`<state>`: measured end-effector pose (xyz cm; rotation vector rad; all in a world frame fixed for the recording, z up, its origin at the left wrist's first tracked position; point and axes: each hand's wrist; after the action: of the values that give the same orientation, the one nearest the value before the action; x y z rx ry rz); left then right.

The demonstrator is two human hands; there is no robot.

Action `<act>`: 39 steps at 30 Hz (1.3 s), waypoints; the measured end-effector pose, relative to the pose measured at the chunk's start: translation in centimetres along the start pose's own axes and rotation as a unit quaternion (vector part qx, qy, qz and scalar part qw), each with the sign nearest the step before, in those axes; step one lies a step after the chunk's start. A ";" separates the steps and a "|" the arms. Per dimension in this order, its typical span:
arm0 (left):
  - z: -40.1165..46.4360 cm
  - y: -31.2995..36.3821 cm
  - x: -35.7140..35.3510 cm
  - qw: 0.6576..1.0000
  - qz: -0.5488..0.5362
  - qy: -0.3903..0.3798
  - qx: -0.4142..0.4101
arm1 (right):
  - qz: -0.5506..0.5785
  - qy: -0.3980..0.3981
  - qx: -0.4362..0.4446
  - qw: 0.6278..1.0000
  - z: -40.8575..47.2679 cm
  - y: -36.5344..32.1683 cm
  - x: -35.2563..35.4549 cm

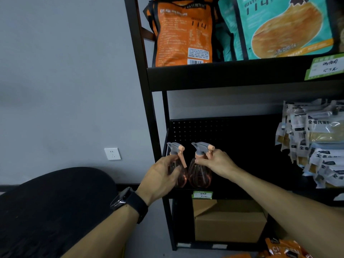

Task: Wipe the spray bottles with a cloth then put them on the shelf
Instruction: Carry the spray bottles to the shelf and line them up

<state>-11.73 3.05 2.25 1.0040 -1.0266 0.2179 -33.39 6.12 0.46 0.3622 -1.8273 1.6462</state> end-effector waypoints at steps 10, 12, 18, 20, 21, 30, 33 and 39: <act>-1.6 1.8 3.2 1.000 0.013 0.017 0.002 | 0.001 0.048 0.018 0.999 -2.4 -2.7 3.5; -2.2 2.1 4.2 0.999 0.019 0.026 0.004 | -0.004 0.057 0.034 0.998 -3.0 -3.7 4.2; -4.6 2.3 7.2 0.998 0.032 0.060 0.016 | -0.012 0.082 0.082 0.993 -4.7 -7.6 4.1; -5.6 2.2 8.0 0.997 0.036 0.068 0.020 | -0.010 0.077 0.100 0.992 -5.1 -9.1 3.3; -6.2 2.0 8.5 0.996 0.036 0.072 0.023 | -0.013 0.072 0.108 0.991 -5.4 -9.8 2.8; -11.2 -0.3 13.4 0.990 0.032 0.111 0.075 | -0.030 0.003 0.157 0.987 -6.2 -16.0 -3.4; -13.3 -1.6 15.4 0.987 0.042 0.121 0.099 | -0.042 -0.016 0.171 0.984 -6.2 -18.1 -6.1; -18.7 -5.5 18.6 0.975 0.055 0.131 0.168 | -0.032 -0.105 0.212 0.971 -6.9 -22.5 -12.8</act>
<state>12.93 9.27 11.19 1.1874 -0.8176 0.6155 -8.42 6.11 10.23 0.7989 -1.5755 2.0118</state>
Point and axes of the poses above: each hand's wrist, its own z-axis towards the middle knuckle, its own x-axis out of the back of the hand, y = z × x, and after that the axes turned 5 degrees about -y, right-handed
